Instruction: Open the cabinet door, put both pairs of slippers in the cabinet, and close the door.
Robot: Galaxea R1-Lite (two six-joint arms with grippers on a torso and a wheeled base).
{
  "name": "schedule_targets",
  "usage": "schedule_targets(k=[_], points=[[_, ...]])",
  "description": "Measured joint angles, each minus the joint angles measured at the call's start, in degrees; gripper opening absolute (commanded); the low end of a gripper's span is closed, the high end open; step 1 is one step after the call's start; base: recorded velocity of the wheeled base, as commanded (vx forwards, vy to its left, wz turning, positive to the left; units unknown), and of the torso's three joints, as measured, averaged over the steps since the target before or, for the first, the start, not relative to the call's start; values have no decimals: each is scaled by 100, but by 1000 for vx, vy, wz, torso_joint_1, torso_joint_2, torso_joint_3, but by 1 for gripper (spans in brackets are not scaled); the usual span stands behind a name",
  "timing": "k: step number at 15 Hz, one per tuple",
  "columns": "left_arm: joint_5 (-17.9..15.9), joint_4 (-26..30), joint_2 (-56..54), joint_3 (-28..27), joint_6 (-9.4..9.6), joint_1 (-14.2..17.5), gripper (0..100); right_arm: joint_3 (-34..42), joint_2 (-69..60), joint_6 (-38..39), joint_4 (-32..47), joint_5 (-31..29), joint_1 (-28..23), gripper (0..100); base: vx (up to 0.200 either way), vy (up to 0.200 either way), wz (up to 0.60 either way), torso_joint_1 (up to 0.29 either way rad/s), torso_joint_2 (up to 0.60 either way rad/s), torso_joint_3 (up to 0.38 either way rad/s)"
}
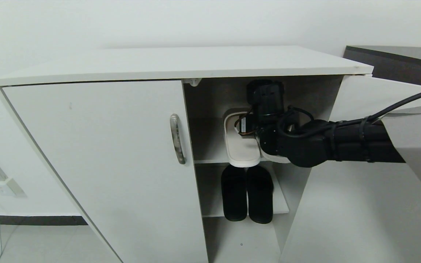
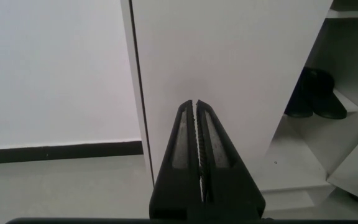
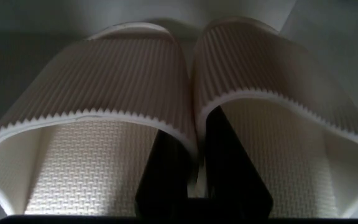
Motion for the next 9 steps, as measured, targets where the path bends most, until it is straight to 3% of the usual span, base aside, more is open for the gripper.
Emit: schedule_targets(k=[9], points=[[12,0,0,0,6,0,0,-310,313,-9,146,258,-173,0,0,0,0,0,0,0]])
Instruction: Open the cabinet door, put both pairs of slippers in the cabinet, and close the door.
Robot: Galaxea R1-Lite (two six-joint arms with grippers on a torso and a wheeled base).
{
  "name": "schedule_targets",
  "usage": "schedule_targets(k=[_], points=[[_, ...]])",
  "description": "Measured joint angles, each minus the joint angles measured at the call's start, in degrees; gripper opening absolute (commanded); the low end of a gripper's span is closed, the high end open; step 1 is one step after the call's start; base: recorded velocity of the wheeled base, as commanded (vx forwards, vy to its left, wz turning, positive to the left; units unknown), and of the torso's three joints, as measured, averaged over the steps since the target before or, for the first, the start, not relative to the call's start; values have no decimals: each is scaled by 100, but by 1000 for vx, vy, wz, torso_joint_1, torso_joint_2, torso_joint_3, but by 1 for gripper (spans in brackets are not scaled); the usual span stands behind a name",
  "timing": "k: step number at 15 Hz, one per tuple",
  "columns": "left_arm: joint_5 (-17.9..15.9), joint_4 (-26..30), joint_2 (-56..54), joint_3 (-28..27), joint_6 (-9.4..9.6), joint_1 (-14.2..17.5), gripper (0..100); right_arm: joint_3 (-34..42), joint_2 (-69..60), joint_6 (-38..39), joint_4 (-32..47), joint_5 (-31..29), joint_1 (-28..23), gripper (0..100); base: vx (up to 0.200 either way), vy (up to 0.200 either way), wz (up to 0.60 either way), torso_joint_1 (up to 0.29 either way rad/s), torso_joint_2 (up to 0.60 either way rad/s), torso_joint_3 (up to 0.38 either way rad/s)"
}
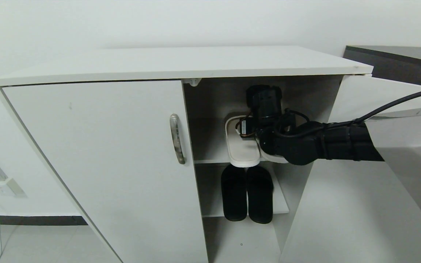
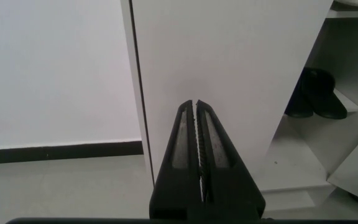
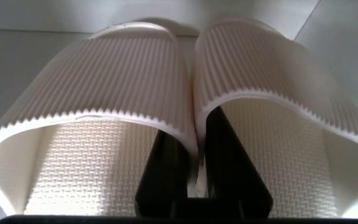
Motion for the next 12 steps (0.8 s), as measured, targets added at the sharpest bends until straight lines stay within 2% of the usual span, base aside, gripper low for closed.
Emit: schedule_targets(k=[1,8,12], points=[[-4,0,0,0,0,0,0,-10,15,-18,0,2,2,100,0,0,0,0,0,0],[-6,0,0,0,-5,2,0,369,-201,-73,-22,-41,94,100,0,0,0,0,0,0],[-9,0,0,0,-6,2,0,1313,-798,-65,-91,-66,429,100,0,0,0,0,0,0]])
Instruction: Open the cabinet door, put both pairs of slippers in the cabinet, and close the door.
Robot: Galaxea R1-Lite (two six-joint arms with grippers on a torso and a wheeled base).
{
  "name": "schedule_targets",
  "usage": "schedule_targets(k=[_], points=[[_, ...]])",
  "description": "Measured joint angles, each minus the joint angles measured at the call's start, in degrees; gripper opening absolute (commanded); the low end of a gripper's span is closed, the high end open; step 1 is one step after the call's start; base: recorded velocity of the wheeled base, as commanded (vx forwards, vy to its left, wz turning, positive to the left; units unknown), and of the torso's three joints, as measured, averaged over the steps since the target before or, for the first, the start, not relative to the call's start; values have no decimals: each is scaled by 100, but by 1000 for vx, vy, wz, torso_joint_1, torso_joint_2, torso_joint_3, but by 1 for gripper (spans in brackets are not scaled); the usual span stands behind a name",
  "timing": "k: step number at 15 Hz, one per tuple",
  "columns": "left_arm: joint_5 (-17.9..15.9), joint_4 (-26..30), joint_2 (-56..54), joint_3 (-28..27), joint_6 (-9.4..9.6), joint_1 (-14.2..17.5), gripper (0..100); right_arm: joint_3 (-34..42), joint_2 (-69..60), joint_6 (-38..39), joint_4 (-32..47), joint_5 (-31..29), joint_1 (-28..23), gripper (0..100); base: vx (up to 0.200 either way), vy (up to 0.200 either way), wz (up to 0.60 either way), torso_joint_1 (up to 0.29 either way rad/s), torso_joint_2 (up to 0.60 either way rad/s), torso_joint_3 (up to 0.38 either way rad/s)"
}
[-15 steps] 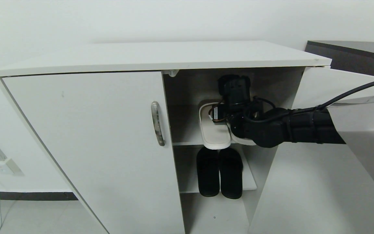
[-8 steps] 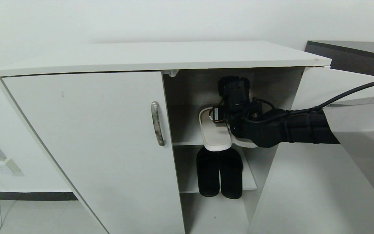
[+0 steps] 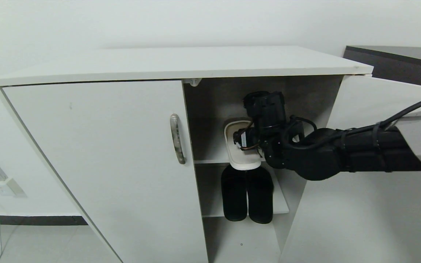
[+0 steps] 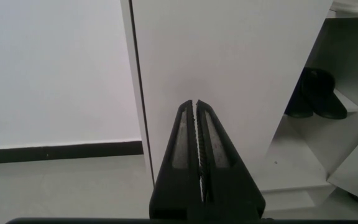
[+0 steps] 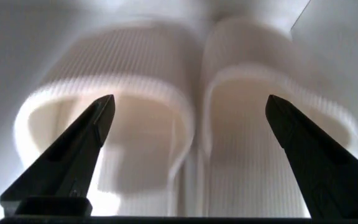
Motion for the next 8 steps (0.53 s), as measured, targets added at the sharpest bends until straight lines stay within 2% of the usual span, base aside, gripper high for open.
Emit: schedule_targets(k=[5,8], points=[[2,0,0,0,-2,-2,0,1281,-1078,55,-88,18,496,100,0,0,0,0,0,0],[0,0,0,0,0,-7,0,2354,-1803,134,-388,183,780,100,0,0,0,0,0,0]])
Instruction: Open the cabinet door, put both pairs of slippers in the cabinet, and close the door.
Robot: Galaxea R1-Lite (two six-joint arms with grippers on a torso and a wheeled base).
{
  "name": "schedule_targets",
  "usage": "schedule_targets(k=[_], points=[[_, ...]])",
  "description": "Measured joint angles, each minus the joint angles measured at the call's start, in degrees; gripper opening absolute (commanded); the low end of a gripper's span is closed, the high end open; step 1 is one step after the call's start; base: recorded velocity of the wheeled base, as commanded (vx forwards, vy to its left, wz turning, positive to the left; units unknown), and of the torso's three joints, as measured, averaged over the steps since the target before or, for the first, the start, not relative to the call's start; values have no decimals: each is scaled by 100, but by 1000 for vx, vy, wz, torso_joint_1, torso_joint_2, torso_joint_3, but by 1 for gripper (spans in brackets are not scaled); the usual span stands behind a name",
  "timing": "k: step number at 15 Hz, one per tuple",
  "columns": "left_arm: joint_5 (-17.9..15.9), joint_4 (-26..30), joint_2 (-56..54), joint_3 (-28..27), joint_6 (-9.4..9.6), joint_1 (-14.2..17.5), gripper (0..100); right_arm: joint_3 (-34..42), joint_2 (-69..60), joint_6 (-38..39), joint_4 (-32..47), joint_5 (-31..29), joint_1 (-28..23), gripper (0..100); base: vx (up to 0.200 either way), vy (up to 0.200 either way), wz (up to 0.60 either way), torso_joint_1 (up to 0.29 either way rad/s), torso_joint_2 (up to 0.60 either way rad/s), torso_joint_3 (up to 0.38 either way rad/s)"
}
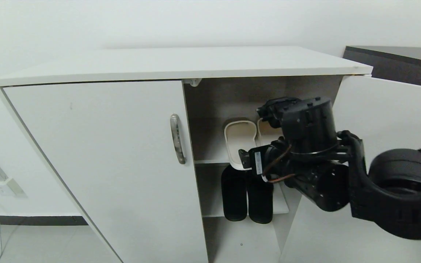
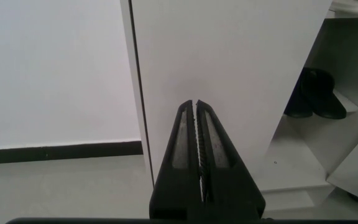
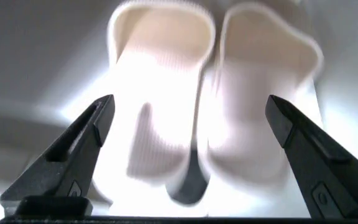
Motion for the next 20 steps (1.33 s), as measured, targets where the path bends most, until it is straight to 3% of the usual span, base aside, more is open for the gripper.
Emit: schedule_targets(k=[3,5,6,14,20], points=[[7,0,0,0,-2,5,0,1276,-540,-6,-1033,354,177,100,0,0,0,0,0,0],[2,0,0,0,0,5,0,1981,-708,-30,-2347,490,226,100,0,0,0,0,0,0],[0,0,0,0,1,2,0,2227,-728,-69,-2633,521,245,0,0,0,0,0,0,0],[0,0,0,0,0,2,0,2665,-736,-219,-2708,564,358,0,0,0,0,0,0,0],[0,-2,0,0,0,7,0,2857,-720,-230,-2678,578,373,0,-200,0,0,3,5,3]])
